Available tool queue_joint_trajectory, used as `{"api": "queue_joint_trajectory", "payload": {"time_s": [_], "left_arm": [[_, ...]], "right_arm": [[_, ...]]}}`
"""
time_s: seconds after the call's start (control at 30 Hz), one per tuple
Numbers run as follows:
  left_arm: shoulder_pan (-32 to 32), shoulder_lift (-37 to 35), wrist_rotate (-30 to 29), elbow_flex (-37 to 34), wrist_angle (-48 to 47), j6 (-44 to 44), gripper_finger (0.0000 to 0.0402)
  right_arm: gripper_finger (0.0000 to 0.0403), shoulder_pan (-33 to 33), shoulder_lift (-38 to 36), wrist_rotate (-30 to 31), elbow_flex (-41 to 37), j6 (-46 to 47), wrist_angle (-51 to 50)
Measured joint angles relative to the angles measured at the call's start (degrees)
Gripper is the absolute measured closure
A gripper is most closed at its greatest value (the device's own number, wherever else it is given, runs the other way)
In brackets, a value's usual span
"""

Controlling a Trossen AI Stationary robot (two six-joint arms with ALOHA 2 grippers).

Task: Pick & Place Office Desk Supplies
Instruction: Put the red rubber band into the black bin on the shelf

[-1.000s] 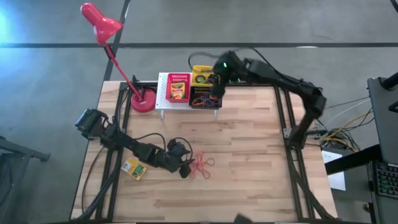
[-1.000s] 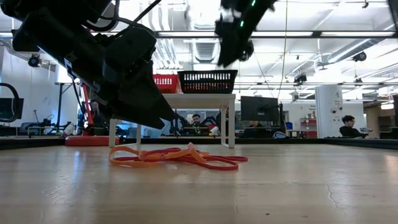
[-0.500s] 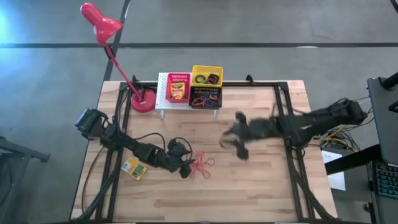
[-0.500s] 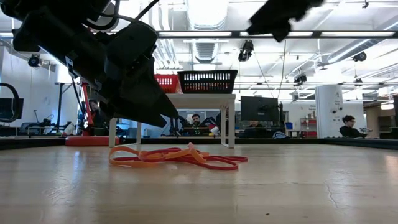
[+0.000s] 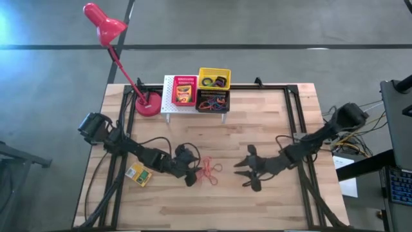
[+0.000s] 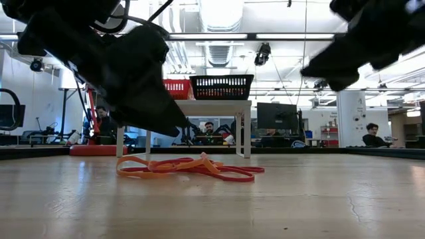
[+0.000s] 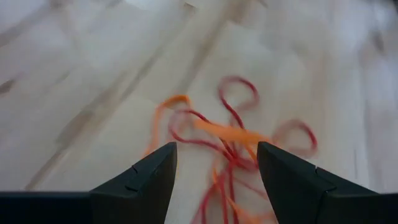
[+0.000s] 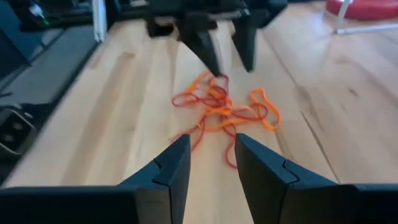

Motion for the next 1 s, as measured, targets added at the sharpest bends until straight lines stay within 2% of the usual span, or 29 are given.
{"api": "queue_joint_trajectory", "payload": {"time_s": [0.17, 0.37, 0.67, 0.87, 1.0], "left_arm": [[-0.4, 0.7, 2.3, 0.0, -4.6, 4.4, 0.0175], [-0.4, 0.7, 5.1, 0.0, -14.2, -1.5, 0.0203], [-2.1, 0.7, 6.7, 0.0, -15.1, -3.0, 0.0289], [-2.7, 0.8, 7.1, 0.0, -15.1, -3.0, 0.0386], [-2.9, 0.5, 6.2, 0.6, -15.6, -2.9, 0.0398]], "right_arm": [[0.0288, -1.7, 6.7, 0.1, 1.8, -0.8, 2.0], [0.0296, -3.5, 11.9, 0.1, 5.8, -2.8, 2.1], [0.0306, -4.0, 15.4, 0.0, 9.0, -5.0, 2.2], [0.031, -4.0, 15.6, 0.0, 8.8, -5.0, 2.1], [0.0307, -4.0, 15.6, 0.0, 8.8, -5.0, 2.1]]}}
